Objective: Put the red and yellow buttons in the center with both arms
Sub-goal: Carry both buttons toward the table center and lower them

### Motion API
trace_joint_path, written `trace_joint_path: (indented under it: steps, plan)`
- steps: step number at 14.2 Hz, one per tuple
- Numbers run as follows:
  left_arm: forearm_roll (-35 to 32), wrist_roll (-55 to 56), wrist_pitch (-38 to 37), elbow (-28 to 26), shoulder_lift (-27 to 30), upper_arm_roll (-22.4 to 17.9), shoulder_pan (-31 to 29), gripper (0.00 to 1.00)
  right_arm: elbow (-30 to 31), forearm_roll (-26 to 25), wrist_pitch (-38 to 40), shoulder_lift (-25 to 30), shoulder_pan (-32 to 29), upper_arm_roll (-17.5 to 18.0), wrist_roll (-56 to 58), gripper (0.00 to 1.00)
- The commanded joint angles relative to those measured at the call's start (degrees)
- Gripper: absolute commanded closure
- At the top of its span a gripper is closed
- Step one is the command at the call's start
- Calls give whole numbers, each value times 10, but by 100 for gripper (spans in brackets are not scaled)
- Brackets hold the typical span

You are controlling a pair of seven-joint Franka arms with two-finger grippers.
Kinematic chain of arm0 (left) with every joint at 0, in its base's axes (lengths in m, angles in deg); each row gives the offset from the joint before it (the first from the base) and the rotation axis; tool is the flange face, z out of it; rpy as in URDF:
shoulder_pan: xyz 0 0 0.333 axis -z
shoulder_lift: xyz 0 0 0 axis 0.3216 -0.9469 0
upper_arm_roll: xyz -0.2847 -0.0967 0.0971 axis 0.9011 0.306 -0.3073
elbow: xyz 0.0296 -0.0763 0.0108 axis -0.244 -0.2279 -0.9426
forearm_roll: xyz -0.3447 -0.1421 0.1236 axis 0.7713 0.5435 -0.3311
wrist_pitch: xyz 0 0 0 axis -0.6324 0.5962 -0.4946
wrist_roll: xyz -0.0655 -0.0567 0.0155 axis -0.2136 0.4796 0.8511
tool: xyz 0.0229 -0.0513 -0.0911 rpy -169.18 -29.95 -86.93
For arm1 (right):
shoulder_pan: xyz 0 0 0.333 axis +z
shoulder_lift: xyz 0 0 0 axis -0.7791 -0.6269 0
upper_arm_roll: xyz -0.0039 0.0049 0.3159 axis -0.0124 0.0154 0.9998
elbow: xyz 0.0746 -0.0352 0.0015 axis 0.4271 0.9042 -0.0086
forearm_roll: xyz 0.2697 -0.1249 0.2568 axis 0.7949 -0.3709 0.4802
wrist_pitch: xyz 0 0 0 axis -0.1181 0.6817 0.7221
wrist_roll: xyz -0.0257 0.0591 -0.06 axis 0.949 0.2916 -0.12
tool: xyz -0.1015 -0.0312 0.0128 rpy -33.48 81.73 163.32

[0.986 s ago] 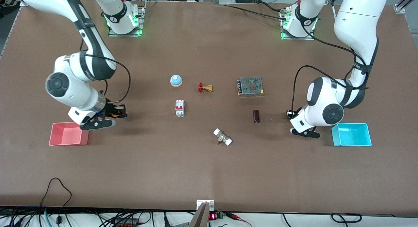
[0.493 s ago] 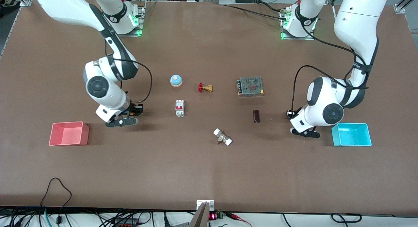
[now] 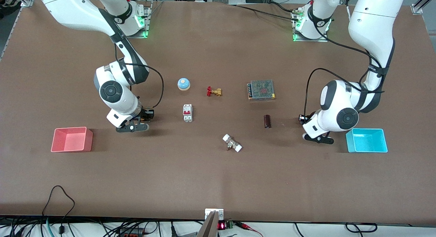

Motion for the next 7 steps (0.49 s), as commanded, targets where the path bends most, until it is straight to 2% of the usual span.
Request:
trace_joint_path:
  steps: [1, 2, 5, 7]
  plan:
    - [11, 1, 6, -18, 12, 0, 0, 0, 5, -14, -11, -3, -1, 5, -18, 53]
    - [11, 1, 4, -18, 12, 0, -1, 0, 5, -14, -11, -6, -1, 6, -18, 53]
    - [11, 1, 1, -18, 21, 0, 0, 0, 4, -14, -12, -6, -1, 6, -17, 33]
    - [11, 1, -5, -15, 38, 0, -1, 0, 1, -13, -11, -5, -1, 6, -18, 15]
